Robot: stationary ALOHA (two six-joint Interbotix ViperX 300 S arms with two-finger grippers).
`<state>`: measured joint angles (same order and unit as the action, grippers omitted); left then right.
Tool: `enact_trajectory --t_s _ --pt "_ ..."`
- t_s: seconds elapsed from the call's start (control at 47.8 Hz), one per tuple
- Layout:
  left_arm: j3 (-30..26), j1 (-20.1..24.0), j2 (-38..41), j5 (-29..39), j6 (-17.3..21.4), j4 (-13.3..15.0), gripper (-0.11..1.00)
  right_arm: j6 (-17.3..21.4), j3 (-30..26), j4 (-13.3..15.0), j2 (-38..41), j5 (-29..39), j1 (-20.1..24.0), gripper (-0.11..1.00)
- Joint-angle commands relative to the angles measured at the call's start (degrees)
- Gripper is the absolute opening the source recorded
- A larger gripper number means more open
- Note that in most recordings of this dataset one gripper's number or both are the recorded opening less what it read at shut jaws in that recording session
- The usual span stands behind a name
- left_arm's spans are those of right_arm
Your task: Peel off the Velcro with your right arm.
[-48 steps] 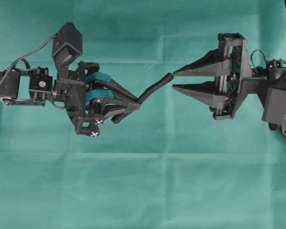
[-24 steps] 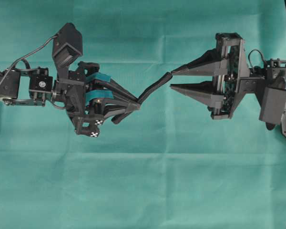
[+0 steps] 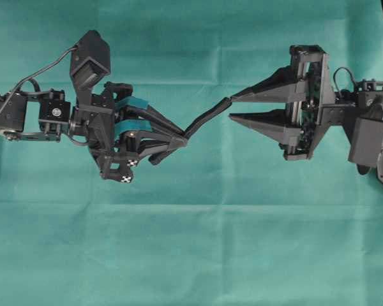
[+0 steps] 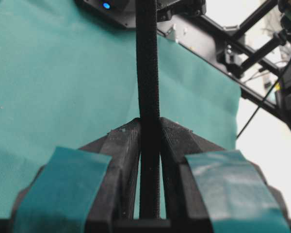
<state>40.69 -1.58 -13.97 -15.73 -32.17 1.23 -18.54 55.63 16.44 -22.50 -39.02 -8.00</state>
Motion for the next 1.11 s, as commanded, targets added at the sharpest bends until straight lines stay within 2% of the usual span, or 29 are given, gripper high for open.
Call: enact_trajectory --t_s 0.0,1.087 --pt "-0.53 0.26 -1.14 -0.7 0.0 0.0 0.1 0.09 -0.18 0.0 -0.7 -0.53 0.0 0.06" --pt "-0.44 0.18 -0.88 -0.62 0.0 0.0 0.1 0.09 -0.79 -0.09 -1.32 -0.53 -0.88 0.06"
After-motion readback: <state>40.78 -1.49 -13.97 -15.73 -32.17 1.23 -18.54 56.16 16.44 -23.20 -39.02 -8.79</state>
